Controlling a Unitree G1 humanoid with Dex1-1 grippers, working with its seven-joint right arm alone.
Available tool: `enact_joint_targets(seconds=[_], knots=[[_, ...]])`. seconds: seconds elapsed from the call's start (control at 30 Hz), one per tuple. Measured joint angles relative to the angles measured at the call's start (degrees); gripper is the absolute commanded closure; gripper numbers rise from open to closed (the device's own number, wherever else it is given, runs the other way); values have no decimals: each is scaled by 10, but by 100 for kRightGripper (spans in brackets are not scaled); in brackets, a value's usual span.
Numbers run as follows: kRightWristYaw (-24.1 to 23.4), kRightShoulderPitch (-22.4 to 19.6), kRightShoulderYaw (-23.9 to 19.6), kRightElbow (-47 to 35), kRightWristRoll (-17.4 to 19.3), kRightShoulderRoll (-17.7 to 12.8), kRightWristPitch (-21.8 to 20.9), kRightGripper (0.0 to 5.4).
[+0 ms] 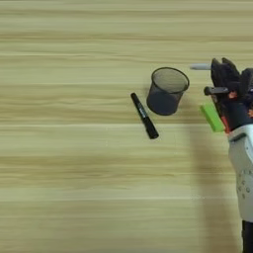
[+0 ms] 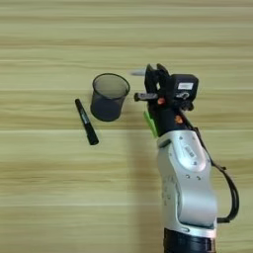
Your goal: Move the objects on the table
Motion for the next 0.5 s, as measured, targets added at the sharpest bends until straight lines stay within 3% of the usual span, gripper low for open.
enact_joint_targets(seconds=[0.5], knots=[[1,-4,-23,59,0,-8,-6,469]])
